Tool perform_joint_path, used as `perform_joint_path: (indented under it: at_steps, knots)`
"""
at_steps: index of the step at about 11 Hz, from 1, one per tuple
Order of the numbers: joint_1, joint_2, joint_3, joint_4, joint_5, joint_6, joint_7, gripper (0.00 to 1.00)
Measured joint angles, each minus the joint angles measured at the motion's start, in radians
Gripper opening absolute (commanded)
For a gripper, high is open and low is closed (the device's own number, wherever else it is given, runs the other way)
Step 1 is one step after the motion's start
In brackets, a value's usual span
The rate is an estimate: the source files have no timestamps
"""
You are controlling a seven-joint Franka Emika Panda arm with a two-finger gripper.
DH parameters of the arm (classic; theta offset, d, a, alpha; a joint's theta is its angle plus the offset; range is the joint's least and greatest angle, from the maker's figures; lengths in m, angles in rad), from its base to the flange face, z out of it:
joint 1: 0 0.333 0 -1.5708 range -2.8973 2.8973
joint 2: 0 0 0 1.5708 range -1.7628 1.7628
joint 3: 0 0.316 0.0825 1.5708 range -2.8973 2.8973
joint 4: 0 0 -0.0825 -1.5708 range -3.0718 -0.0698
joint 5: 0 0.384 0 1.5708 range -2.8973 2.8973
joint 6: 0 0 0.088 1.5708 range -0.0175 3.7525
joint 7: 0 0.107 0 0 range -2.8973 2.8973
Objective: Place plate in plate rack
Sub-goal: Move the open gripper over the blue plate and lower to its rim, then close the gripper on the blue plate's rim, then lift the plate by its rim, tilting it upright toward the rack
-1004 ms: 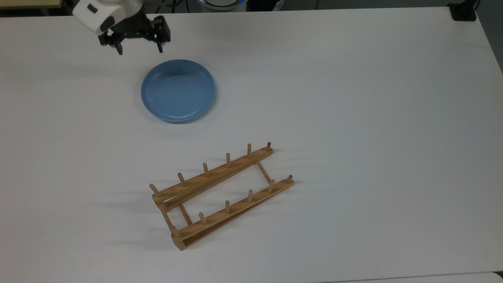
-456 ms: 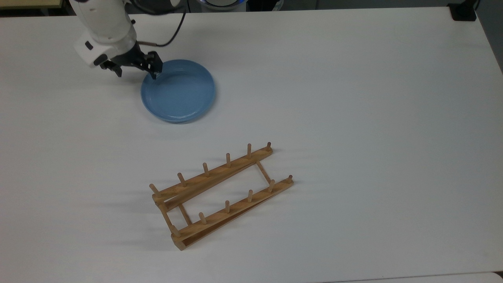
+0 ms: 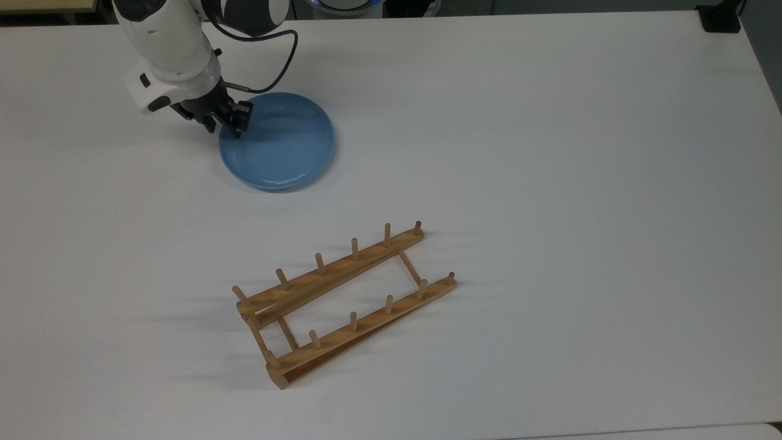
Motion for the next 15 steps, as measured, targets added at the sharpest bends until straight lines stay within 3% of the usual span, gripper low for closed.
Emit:
perform_joint_path:
  at_steps: [4,9,15]
  knots:
    - [0.024,0.01,0.003,0.006,0.02,0.0,0.048,0.0]
    - [0.034,0.021,0.02,0.041,0.02,0.005,0.053,0.0]
    - [0.037,-0.093,0.029,0.337,0.055,0.022,0.015,0.0]
